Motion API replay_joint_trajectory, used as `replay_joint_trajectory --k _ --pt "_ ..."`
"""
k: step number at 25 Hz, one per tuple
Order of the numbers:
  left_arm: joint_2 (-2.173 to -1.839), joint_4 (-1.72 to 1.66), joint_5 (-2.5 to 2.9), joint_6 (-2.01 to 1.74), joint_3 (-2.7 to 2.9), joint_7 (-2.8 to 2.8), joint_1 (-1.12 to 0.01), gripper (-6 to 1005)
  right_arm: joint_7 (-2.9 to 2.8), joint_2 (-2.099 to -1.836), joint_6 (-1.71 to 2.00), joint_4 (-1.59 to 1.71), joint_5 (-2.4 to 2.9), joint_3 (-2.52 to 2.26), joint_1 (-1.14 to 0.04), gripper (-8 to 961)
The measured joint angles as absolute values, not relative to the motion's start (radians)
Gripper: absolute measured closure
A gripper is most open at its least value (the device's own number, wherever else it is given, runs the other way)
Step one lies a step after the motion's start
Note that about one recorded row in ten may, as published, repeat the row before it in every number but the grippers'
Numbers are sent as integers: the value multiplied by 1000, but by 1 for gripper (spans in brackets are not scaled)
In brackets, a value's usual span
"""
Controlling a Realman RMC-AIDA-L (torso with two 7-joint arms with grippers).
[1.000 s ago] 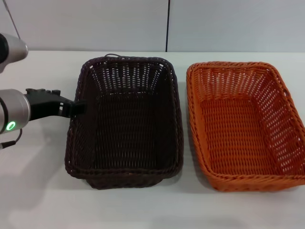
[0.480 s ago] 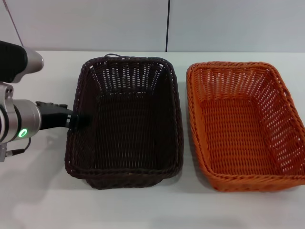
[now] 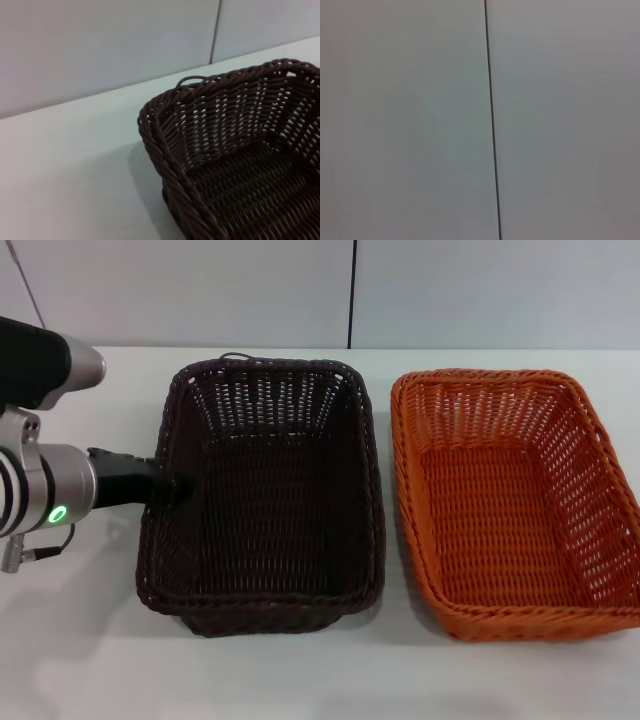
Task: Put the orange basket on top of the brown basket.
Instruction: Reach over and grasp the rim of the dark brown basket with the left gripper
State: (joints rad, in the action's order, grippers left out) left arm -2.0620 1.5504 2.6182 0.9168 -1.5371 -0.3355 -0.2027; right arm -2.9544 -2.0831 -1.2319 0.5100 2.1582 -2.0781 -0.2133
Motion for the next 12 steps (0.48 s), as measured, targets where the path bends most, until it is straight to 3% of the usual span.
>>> replay_joint_trajectory --k 7,12 --pt "-2062 1541 2613 926 -1537 -360 -218 707 -2954 -2083 -1233 515 2158 -2080 -211 300" --pt "-2061 1573 2604 954 -1544 -443 -214 726 -2954 -2083 -1238 519 2158 -2080 -212 300"
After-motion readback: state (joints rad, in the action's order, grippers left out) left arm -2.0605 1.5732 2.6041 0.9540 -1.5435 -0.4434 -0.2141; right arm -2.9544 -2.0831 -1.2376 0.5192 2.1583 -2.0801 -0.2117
